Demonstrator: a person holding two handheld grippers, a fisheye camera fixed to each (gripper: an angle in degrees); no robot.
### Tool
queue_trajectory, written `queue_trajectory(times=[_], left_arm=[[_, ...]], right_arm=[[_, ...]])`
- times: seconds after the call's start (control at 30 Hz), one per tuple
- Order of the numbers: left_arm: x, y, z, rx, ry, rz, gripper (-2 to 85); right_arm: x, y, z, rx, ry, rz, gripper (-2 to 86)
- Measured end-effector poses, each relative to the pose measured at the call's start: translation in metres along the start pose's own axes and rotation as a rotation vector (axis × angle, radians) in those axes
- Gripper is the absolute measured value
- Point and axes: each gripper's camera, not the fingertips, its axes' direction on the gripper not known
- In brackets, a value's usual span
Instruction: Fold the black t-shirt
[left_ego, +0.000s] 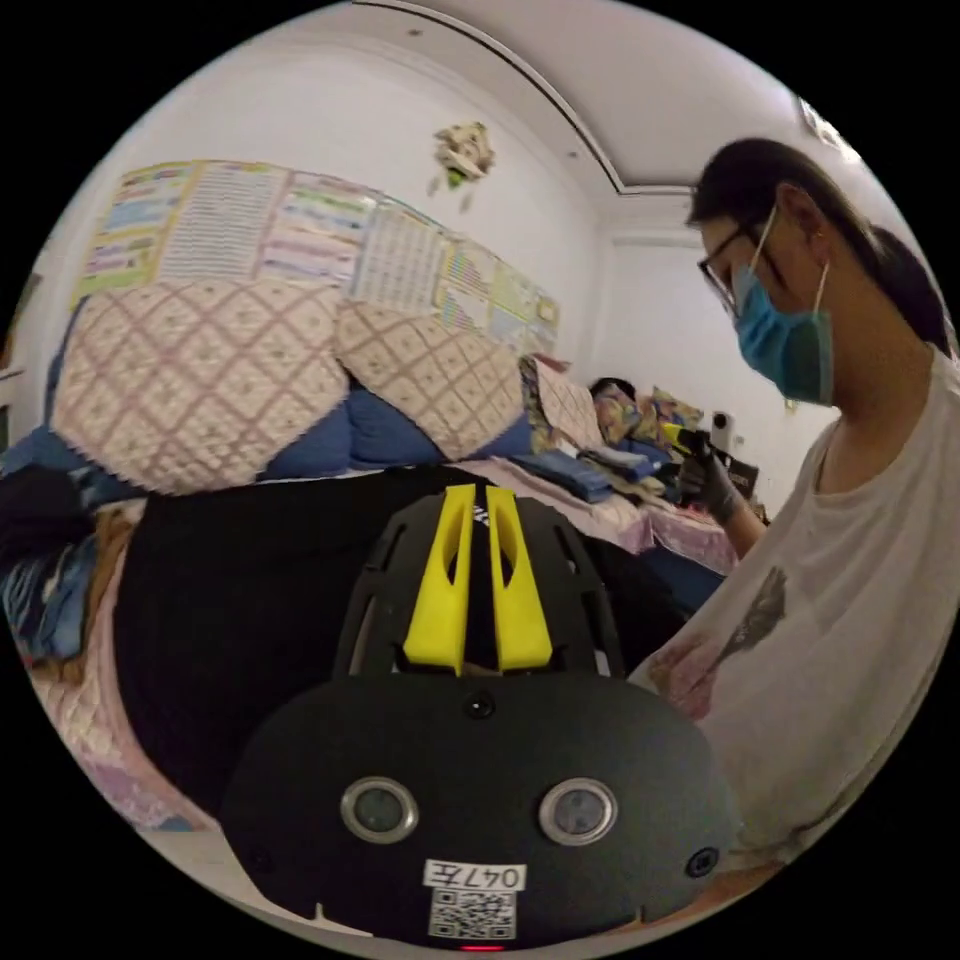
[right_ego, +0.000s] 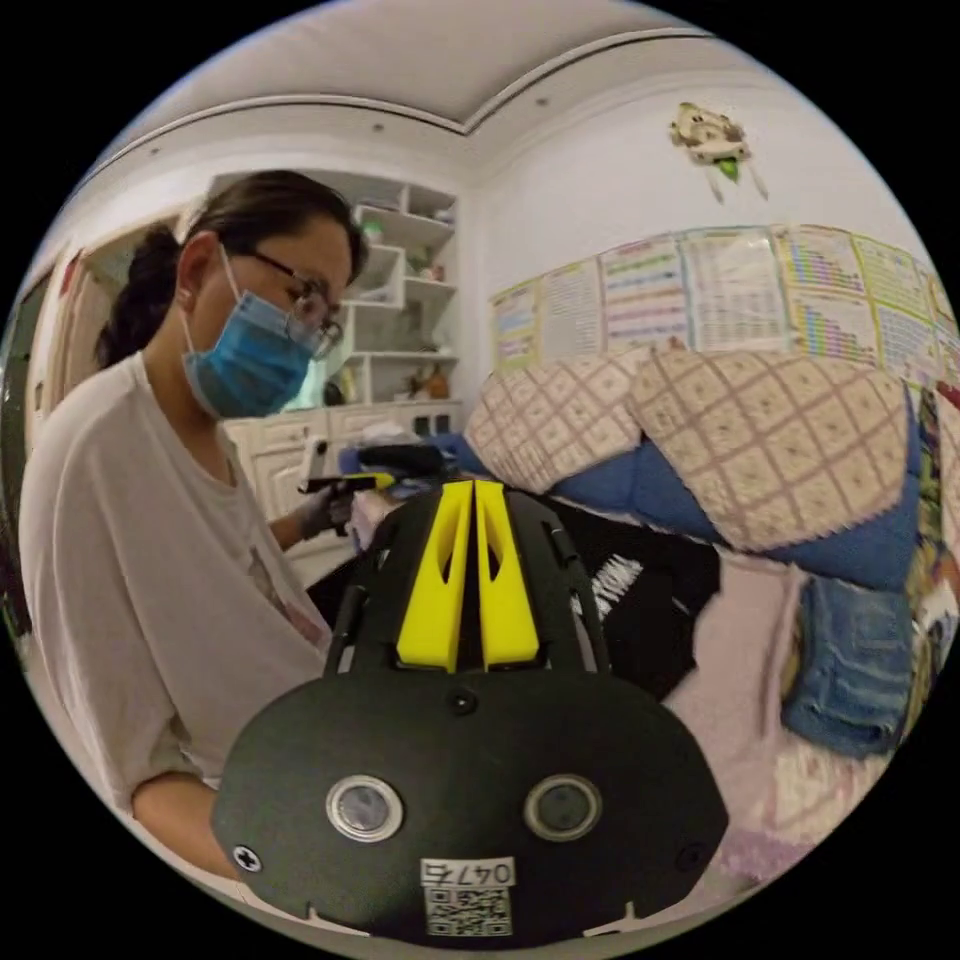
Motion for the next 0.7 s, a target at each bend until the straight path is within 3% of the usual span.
queue_trajectory(times=[0.1, 0.23, 0.4, 0.53, 0.7], left_arm=[[0.076, -0.038, 0.104, -0.131, 0.100, 0.138, 1.4], [0.162, -0.065, 0.206, -0.243, 0.307, 0.246, 5.1], [0.292, -0.071, 0.306, -0.419, 0.385, 0.539, 9.9], [0.352, -0.068, 0.349, -0.467, 0.409, 0.643, 12.7], [0.404, -0.053, 0.420, -0.559, 0.404, 0.692, 11.7]], right_arm=[[0.007, 0.015, -0.012, -0.299, 0.152, 0.043, 0.4], [0.019, 0.063, -0.022, -0.510, 0.061, 0.154, 2.4], [0.018, 0.120, -0.040, -0.561, 0.005, 0.310, 5.9], [0.010, 0.135, -0.040, -0.605, -0.001, 0.330, 5.8], [0.019, 0.127, -0.054, -0.551, 0.032, 0.331, -0.1]])
